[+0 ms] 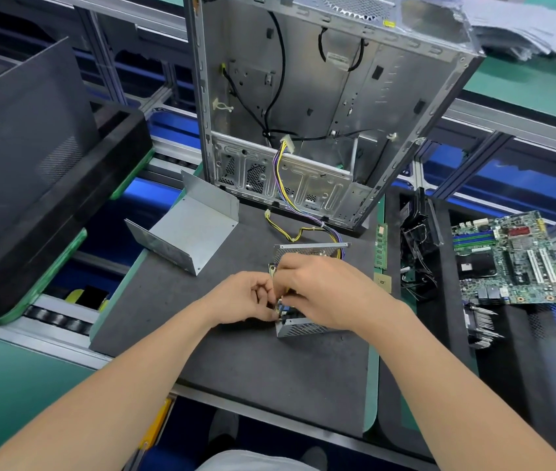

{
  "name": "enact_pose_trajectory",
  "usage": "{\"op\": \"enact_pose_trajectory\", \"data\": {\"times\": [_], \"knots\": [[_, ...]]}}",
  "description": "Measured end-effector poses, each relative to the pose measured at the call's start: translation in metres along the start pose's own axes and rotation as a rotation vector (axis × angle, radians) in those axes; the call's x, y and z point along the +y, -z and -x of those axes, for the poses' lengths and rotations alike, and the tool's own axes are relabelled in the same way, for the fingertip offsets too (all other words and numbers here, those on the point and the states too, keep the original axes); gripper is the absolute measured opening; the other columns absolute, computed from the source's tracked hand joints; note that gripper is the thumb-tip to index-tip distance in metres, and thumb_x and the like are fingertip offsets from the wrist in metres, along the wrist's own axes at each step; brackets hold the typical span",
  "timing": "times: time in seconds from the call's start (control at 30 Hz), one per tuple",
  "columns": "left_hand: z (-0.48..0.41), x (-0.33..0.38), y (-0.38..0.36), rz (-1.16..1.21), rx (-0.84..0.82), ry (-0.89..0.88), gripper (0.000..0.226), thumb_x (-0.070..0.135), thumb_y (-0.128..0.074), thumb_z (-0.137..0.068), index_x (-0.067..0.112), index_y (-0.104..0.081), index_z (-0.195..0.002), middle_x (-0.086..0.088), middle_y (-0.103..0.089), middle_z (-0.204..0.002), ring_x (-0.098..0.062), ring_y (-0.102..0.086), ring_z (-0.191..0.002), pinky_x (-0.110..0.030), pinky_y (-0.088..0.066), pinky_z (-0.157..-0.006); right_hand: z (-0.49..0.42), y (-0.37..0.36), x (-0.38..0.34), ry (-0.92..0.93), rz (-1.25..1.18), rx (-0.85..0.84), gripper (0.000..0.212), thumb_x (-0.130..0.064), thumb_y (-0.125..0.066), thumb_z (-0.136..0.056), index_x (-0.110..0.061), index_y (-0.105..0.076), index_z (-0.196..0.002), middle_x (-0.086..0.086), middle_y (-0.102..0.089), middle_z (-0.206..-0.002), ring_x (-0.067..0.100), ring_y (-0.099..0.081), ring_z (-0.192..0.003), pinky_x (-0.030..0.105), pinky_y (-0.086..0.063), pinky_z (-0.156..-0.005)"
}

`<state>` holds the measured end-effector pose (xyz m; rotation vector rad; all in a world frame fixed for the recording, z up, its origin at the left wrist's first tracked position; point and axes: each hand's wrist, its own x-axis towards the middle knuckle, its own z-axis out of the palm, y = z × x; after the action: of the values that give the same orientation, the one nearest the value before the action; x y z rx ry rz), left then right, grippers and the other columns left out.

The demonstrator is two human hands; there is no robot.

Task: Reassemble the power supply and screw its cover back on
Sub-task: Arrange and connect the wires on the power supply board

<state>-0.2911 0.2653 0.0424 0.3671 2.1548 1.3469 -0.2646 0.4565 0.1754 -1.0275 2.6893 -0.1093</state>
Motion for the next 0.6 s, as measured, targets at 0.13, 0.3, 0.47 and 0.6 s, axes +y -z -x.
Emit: {"op": "enact_pose_trajectory", "data": {"times": [0.13,0.3,0.47,0.6], "knots": [[0.013,-0.009,-0.01,-0.052,0.099,-0.12,0.03,0.031,-0.09,-0.072,0.041,-0.062,-0.073,0.016,-0.057,-0.062,-0.004,-0.043,-0.055,-0.012,-0.036,-0.054,-0.001,0.001,-0.003,0.095,0.059,-0.055,0.016,-0.017,-0.056,-0.101,-0.023,-0.063,-0.114,-0.005,-0.052,-0.108,0.029,-0.061,-0.091,0.046,-0.053,-0.069],[0.018,-0.014,-0.021,-0.062,0.256,-0.17,0.025,0.034,-0.089,-0.072,0.046,-0.068,-0.073,0.02,-0.059,-0.066,-0.004,-0.044,-0.056,-0.011,-0.037,-0.056,-0.005,-0.003,-0.005,0.033,0.006,-0.021,0.019,-0.017,-0.059,-0.097,-0.024,-0.061,-0.115,-0.003,-0.057,-0.106,0.028,-0.062,-0.097,0.04,-0.049,-0.069],[0.018,-0.015,-0.022,-0.07,0.254,-0.191,0.02,0.03,-0.089,-0.073,0.042,-0.074,-0.076,0.011,-0.065,-0.074,-0.006,-0.049,-0.06,-0.026,-0.046,-0.061,-0.005,-0.008,-0.003,-0.065,-0.116,0.006,0.022,-0.014,-0.066,-0.092,-0.026,-0.06,-0.11,-0.004,-0.059,-0.102,0.028,-0.06,-0.099,0.046,-0.054,-0.075],[0.018,-0.013,-0.022,-0.099,0.26,-0.195,0.018,0.036,-0.087,-0.071,0.044,-0.071,-0.074,0.015,-0.063,-0.072,-0.005,-0.048,-0.059,-0.017,-0.042,-0.059,-0.003,-0.013,-0.002,-0.1,-0.155,0.029,0.024,-0.012,-0.067,-0.09,-0.026,-0.059,-0.108,-0.003,-0.061,-0.101,0.028,-0.06,-0.098,0.047,-0.055,-0.075]]}}
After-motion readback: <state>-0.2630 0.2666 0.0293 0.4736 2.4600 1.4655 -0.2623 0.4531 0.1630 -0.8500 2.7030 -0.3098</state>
